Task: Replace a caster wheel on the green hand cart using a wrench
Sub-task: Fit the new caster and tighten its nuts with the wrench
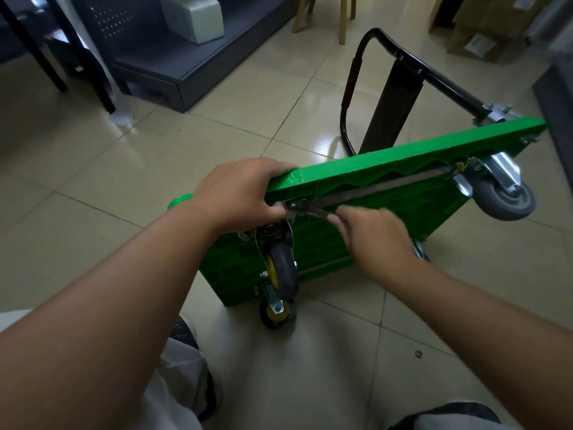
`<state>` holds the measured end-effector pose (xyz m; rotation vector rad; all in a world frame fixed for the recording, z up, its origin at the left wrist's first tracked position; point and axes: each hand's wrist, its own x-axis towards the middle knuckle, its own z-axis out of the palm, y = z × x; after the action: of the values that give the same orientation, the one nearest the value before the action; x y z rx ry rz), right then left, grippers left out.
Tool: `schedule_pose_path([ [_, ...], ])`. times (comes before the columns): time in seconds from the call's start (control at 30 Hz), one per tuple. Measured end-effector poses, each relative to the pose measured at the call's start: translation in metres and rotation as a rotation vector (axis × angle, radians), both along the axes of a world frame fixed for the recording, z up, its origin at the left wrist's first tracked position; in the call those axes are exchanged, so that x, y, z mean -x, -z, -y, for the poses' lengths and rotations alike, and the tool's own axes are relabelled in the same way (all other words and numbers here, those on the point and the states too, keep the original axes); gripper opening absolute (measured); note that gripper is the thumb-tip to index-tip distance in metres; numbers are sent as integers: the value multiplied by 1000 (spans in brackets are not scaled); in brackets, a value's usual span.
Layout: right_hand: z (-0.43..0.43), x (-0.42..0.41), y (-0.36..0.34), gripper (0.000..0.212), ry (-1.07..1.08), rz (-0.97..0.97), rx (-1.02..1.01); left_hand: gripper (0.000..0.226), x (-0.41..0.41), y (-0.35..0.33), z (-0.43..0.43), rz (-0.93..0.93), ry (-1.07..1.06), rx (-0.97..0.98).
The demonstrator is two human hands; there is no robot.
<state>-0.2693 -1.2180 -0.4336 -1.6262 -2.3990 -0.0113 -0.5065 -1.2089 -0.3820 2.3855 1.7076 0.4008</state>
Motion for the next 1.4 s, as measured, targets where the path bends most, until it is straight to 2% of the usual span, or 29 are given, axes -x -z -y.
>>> schedule_pose_path([
  [0.07, 7, 15, 21, 36, 69, -246, 298, 67, 0, 0, -1, -2, -1, -5],
  [0.13, 13, 32, 41, 39, 68, -574, 530, 68, 1, 1, -2, -6, -8, -16],
  [0.23, 20, 45, 64, 38, 61, -860, 616, 68, 2, 2, -2, -7, -12, -17],
  [0.3, 25, 40, 74, 34, 64, -909, 606, 69, 2, 2, -1, -3, -9, -11],
  [0.33, 26, 32, 75, 33, 55, -881, 574, 69, 2, 2, -1, -4, -7, -10],
  [0.4, 23, 10, 68, 29, 22, -706, 448, 68, 2, 1, 0, -1, -4, -10],
  [0.57, -7, -25, -11, 33, -224, 27, -92, 68, 1, -1, 1, -1, -11, 3],
  [0.67, -26, -8, -65, 41, -337, 414, -291, 69, 0, -1, 1, -8, -17, 1],
  [0.83, -31, 20, -96, 44, -373, 691, -419, 68, 1, 1, 1, -1, -19, 5],
  [0.97, -30, 22, -105, 45, -370, 698, -434, 67, 1, 1, 1, 4, -10, 8],
  [1.07, -32, 26, -95, 38, -362, 687, -422, 67, 0, 0, 1, -3, -15, 9],
  [1.17, -34, 21, -83, 41, -312, 637, -407, 67, 0, 0, 1, -14, -21, 9],
  [1.3, -22, 2, -41, 44, -171, 366, -315, 67, 0, -1, 1, -10, -17, -1],
  [1.4, -2, 4, 3, 45, 8, 7, -74, 67, 0, 0, 1, -5, -19, -7],
])
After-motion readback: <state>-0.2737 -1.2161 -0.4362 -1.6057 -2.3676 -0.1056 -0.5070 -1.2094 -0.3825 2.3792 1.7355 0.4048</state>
